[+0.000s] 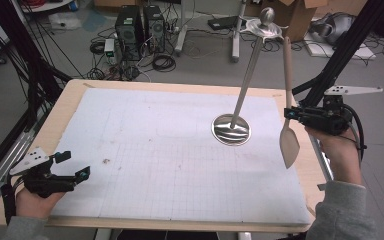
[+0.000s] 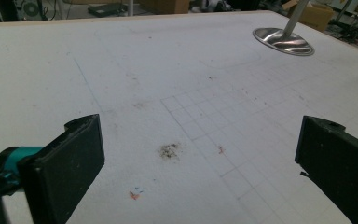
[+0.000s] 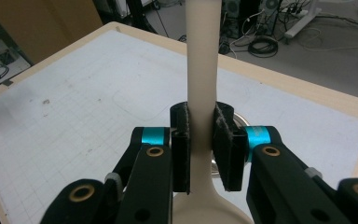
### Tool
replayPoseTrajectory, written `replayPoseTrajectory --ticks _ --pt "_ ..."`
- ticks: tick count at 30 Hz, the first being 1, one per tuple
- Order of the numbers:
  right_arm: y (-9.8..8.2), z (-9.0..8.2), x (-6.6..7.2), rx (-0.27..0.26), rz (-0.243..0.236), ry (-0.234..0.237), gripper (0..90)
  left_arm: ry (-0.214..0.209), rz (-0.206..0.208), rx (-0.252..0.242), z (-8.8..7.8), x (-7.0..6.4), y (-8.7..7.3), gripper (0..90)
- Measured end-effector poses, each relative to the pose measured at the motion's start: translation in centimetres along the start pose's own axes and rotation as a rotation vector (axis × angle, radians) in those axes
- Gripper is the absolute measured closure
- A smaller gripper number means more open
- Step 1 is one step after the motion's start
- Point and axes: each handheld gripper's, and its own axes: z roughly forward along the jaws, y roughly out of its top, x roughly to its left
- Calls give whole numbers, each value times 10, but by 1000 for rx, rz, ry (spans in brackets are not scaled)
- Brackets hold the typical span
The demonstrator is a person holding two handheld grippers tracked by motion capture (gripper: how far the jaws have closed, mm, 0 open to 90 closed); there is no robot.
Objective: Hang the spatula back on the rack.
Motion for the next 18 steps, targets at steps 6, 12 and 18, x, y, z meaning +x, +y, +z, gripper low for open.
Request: replayPoseTrajectory --ticks 6,12,18 --pt "2 11 0 14 -7 -16 784 11 2 -8 -6 1 -1 17" --pt "3 19 2 25 -18 -45 784 7 3 -14 -6 0 0 17" --pt "5 26 2 29 -27 -65 783 6 4 -13 -7 1 0 17"
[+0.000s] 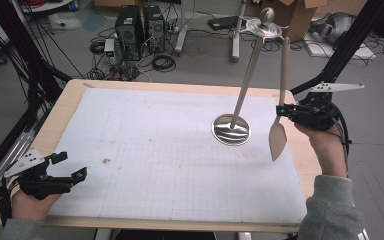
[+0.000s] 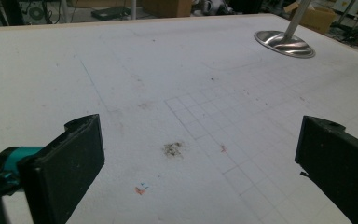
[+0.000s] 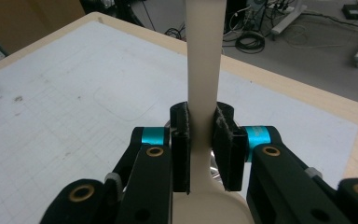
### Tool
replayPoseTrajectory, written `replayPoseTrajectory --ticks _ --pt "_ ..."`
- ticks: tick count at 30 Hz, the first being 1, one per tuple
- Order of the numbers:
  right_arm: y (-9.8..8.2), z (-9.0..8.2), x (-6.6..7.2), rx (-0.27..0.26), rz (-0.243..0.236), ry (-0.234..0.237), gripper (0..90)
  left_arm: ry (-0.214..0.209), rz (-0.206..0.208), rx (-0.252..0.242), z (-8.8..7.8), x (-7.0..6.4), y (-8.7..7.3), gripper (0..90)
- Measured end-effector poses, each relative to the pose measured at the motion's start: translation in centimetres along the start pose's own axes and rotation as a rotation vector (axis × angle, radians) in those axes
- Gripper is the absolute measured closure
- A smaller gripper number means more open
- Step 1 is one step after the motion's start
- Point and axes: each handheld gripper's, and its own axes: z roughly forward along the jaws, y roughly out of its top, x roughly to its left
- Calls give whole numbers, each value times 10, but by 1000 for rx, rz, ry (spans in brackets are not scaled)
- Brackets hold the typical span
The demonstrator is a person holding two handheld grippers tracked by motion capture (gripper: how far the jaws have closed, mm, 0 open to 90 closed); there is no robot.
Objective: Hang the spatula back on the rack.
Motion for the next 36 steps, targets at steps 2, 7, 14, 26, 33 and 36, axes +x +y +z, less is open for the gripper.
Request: replayPoseTrajectory --ticks 2,7,14,26,33,36 --pt "0 4 1 -3 2 2 782 0 -2 -1 0 0 0 17" --pt "1 12 3 -4 -1 -20 783 -1 0 2 1 0 0 17" --pt "3 22 4 -3 -7 -32 783 -5 -4 -3 0 1 1 17" --pt "6 32 5 -9 -17 -62 782 -11 -2 -2 2 -1 1 17" --pt "8 38 3 -13 -21 -65 782 -14 -3 -4 2 -2 1 17" --pt "8 41 3 -18 -15 -63 782 -17 -4 -2 3 -2 1 17"
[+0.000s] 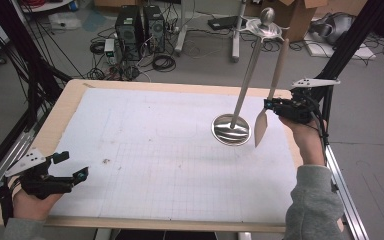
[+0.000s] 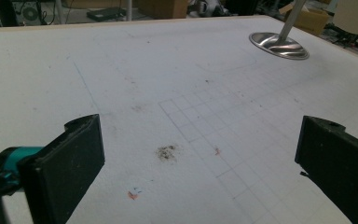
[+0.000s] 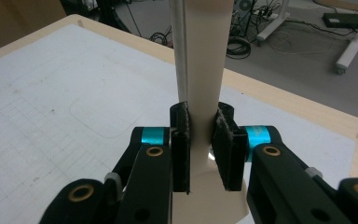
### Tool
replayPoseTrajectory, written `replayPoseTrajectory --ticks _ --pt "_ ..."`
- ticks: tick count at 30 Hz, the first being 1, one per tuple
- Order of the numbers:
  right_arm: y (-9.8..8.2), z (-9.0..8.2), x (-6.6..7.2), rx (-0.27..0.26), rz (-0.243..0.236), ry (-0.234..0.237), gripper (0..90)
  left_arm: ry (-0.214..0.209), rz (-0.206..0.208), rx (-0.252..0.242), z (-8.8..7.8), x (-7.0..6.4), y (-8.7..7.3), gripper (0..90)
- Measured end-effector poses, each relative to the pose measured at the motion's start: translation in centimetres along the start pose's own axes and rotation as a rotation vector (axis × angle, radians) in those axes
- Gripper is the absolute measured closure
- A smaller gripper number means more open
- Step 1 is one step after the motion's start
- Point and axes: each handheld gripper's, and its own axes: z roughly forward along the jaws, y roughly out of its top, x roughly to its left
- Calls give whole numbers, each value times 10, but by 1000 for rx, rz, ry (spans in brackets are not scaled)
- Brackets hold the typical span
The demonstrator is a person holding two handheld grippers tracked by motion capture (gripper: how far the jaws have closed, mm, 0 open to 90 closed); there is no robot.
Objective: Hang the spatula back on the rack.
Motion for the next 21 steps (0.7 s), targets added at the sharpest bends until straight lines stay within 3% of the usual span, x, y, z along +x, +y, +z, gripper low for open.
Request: replayPoseTrajectory --ticks 10,14,18,21 --pt "0 0 -1 -5 4 5 760 -3 4 3 1 -2 0 17" --pt "0 -1 -1 -2 4 3 699 -3 0 6 2 -2 -1 18" --pt "-1 -2 -1 -1 16 -11 537 -2 5 3 2 -2 -1 17" --pt "-1 -4 -1 -9 32 -9 363 -2 5 2 2 -3 0 17"
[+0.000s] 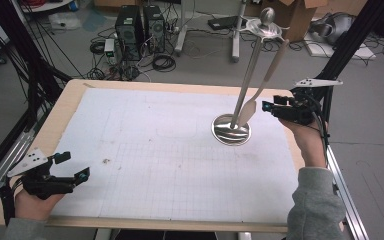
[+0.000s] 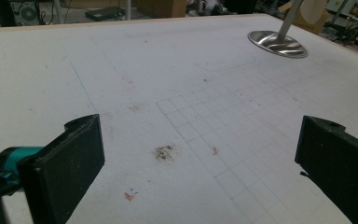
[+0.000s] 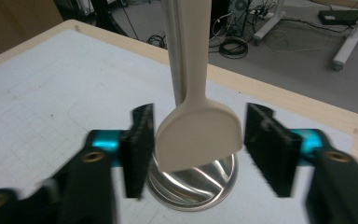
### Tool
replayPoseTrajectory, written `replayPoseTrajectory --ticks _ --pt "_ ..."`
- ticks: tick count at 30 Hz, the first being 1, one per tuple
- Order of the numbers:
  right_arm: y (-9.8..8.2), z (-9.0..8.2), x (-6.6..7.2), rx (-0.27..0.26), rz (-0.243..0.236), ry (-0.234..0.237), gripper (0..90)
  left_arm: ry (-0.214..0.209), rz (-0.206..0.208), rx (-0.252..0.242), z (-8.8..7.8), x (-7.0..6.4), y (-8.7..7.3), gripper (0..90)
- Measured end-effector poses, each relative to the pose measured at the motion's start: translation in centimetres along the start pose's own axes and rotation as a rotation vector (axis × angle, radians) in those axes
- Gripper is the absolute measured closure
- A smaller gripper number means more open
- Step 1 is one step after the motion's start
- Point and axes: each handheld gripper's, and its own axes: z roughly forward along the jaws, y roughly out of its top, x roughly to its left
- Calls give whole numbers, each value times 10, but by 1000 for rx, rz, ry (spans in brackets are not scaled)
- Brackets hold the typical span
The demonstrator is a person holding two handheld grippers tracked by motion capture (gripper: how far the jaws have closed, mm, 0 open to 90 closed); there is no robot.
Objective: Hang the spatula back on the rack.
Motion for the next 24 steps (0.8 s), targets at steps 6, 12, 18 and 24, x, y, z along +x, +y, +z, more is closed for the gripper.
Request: replayPoseTrajectory --ticks 6,12,18,24 --pt "-2 -8 2 -50 0 28 185 1 4 3 1 -1 0 17" --pt "-6 -15 7 -82 -20 31 171 -3 18 -1 1 -4 2 17" --pt "-15 -17 17 -98 -47 37 170 -17 29 -25 1 -8 8 18" --pt "-21 -19 26 -137 -58 71 169 -32 30 -48 1 -10 15 17"
